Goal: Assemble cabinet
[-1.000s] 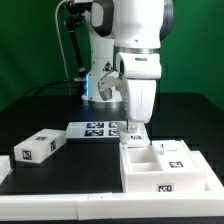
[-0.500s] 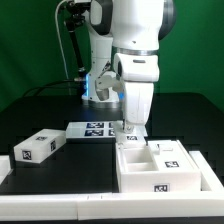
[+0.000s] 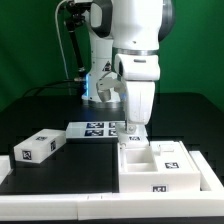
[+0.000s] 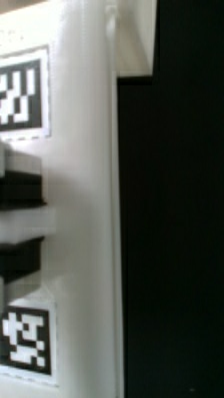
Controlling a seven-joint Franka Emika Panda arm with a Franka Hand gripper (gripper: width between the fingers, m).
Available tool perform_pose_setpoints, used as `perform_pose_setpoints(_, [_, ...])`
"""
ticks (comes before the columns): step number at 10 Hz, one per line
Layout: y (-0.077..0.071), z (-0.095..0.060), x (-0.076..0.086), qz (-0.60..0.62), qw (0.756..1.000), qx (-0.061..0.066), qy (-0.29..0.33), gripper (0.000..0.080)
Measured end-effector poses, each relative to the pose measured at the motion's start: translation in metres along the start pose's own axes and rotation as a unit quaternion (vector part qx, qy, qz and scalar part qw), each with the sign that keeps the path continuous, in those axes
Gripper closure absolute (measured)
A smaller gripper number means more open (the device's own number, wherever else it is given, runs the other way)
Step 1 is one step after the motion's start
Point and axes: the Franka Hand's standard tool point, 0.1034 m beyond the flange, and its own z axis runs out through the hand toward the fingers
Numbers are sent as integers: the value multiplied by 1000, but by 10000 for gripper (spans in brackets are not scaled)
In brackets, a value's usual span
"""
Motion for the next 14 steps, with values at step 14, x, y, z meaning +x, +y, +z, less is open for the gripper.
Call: perform_pose_setpoints(14, [0,-7,-15,1,1000,25,-19,729])
